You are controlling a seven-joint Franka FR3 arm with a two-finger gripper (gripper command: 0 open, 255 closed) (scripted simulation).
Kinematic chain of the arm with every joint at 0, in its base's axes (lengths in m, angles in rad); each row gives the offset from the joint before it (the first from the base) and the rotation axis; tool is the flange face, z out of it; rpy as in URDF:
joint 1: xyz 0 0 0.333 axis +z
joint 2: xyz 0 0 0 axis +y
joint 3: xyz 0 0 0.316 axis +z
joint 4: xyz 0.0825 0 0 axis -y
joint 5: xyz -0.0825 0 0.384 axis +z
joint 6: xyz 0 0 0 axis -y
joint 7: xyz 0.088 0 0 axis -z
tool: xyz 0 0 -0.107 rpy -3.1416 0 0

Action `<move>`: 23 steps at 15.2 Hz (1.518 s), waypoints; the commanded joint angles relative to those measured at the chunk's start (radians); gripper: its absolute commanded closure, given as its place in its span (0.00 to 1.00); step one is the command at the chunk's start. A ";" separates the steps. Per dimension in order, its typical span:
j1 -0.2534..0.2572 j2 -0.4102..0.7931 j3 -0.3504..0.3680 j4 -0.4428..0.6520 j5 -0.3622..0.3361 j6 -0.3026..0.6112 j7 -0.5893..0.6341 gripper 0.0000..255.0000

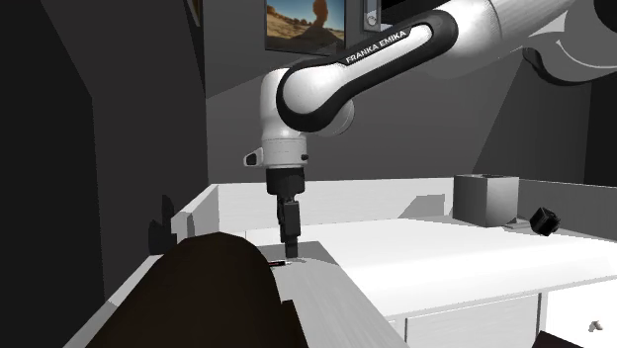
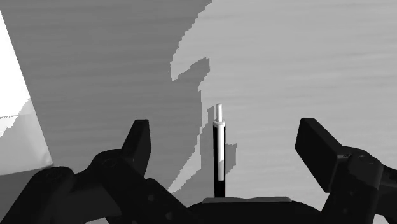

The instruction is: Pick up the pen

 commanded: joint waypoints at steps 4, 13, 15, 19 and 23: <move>0.002 0.014 -0.001 -0.033 -0.005 0.046 0.004 0.00; 0.004 0.008 0.001 -0.044 -0.004 0.052 0.008 1.00; 0.001 0.009 -0.001 -0.025 -0.003 0.035 0.003 1.00; 0.001 -0.007 0.001 0.008 0.002 -0.014 0.000 1.00; 0.000 -0.019 0.003 0.045 0.006 -0.063 -0.002 1.00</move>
